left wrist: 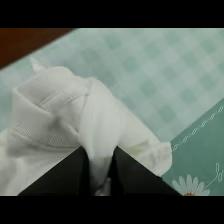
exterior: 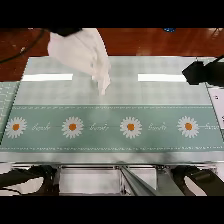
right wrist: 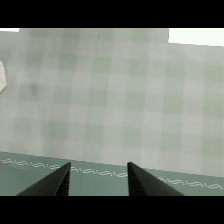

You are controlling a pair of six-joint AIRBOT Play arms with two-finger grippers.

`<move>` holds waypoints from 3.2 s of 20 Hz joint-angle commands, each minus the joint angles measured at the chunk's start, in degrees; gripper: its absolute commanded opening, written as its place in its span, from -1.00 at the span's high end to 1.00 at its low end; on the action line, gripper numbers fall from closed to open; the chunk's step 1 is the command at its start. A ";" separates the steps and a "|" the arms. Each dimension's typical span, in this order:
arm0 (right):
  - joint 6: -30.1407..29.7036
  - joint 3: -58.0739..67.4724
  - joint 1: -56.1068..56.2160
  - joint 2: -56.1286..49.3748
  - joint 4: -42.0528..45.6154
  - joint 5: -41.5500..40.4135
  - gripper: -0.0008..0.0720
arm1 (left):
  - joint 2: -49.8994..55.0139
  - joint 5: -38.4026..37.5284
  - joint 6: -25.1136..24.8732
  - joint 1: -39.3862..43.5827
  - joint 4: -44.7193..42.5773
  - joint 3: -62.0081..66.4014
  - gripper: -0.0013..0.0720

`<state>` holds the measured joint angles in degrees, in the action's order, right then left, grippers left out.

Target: Fold the shirts.

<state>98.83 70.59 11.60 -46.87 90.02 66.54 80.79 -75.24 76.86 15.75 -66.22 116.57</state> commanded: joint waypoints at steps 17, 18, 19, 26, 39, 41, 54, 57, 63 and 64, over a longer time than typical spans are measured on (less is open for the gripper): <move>-1.01 -0.02 0.04 8.76 -2.95 4.96 -0.15 | -26.18 7.10 5.53 7.85 8.61 -18.05 0.87; -1.01 -0.02 0.04 8.76 -2.95 5.07 -0.15 | -28.04 10.43 5.53 10.38 9.35 -23.39 0.87; -1.01 -0.02 0.04 8.76 -2.95 5.16 -0.15 | -30.25 14.88 6.23 13.00 10.10 -29.64 0.87; -0.68 -0.94 0.04 8.76 -2.97 6.03 -0.15 | -39.98 27.06 10.43 19.89 10.47 -68.15 0.87; 5.57 -19.85 -4.20 8.35 7.28 -6.19 -0.15 | -33.59 10.62 7.80 0.59 1.49 -78.75 -0.41; 5.46 -16.81 -13.18 8.37 14.38 -3.21 -0.15 | -36.81 3.89 5.66 -11.58 -2.38 -73.94 -0.41; -18.21 -46.58 -33.27 8.35 -32.74 2.34 -0.15 | -33.99 2.36 1.14 -35.28 19.50 -101.85 -0.41; -20.22 -49.09 -33.27 8.35 -35.21 3.28 -0.15 | -28.52 5.42 1.11 -34.97 19.50 -101.85 -0.41; -19.39 -53.05 -21.97 7.06 -40.02 1.77 -0.15 | -18.95 13.99 -0.24 -25.24 19.56 -101.46 0.46; -18.08 -53.05 -18.60 6.08 -40.09 0.44 -0.15 | -18.34 14.21 -1.62 -24.44 19.80 -100.89 0.86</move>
<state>78.91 18.61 -13.85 -39.46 51.57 69.01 58.89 -65.82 77.14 -12.27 -46.17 15.11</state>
